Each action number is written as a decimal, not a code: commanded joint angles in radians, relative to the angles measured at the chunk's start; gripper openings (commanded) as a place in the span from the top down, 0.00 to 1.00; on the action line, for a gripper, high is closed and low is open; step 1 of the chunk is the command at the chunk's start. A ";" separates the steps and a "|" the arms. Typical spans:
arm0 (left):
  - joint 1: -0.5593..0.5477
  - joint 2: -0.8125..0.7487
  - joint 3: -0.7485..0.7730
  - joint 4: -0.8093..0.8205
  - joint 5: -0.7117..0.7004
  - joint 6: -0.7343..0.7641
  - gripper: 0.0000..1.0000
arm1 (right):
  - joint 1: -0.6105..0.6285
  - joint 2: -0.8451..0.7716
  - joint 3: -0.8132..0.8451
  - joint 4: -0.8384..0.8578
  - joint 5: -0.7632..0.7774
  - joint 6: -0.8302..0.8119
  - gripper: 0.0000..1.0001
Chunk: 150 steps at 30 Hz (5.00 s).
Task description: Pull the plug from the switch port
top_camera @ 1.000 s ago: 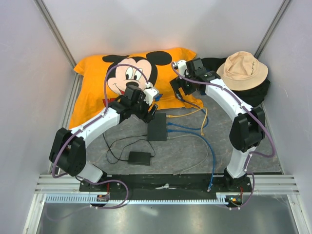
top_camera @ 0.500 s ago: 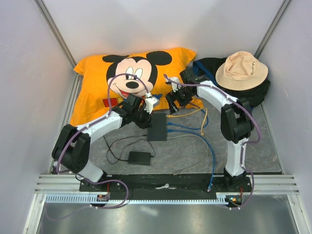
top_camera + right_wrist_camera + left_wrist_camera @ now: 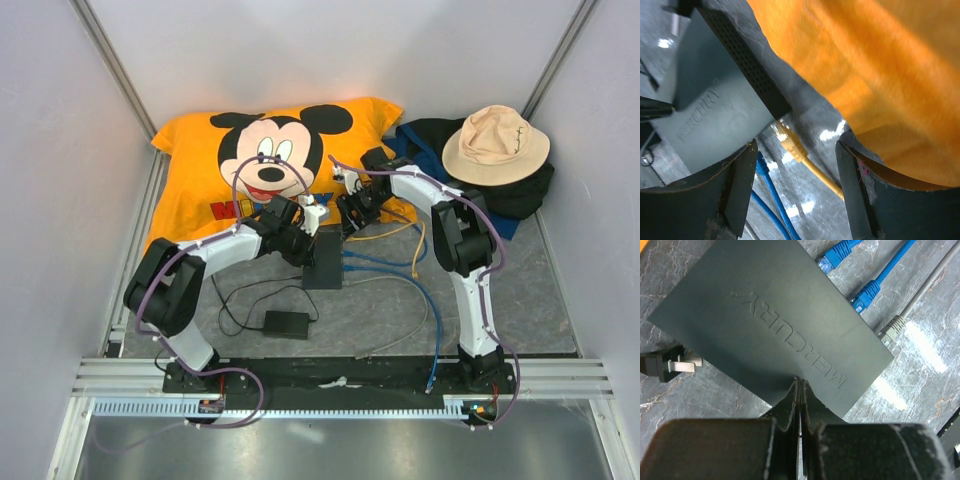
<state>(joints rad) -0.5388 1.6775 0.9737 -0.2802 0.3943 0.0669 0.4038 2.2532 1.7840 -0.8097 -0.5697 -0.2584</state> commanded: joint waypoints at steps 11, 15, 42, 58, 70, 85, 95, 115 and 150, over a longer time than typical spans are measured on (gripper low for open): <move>-0.032 0.042 -0.026 -0.002 -0.046 -0.016 0.98 | -0.037 0.189 0.103 -0.131 -0.111 -0.136 0.38; -0.032 0.037 -0.021 -0.007 -0.049 -0.016 0.98 | -0.037 0.216 0.100 -0.157 -0.079 -0.185 0.41; -0.038 0.034 -0.018 -0.024 -0.049 -0.013 0.98 | -0.051 0.430 0.278 -0.376 -0.125 -0.210 0.53; -0.050 0.070 0.005 -0.022 -0.045 -0.029 0.98 | -0.003 0.417 0.270 -0.348 0.053 -0.064 0.59; -0.056 0.076 0.008 -0.024 -0.055 -0.029 0.98 | 0.004 0.411 0.265 -0.333 0.083 -0.032 1.00; -0.069 0.097 0.008 -0.030 -0.118 -0.018 0.98 | -0.043 0.393 0.345 -0.462 0.217 -0.174 1.00; -0.081 0.096 0.010 -0.028 -0.115 -0.018 0.98 | -0.046 0.342 0.378 -0.519 0.389 -0.329 1.00; -0.093 0.067 0.010 -0.008 -0.117 -0.010 0.98 | -0.486 -0.119 0.074 -0.244 0.275 -0.169 1.00; -0.093 0.025 -0.021 0.003 -0.146 0.033 0.98 | -0.162 0.192 0.437 -0.634 -0.259 -0.562 0.14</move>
<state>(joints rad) -0.6262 1.6966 0.9825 -0.2138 0.3054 0.0551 0.1871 2.3379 2.2097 -1.2064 -0.7677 -0.6552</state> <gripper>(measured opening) 0.025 0.880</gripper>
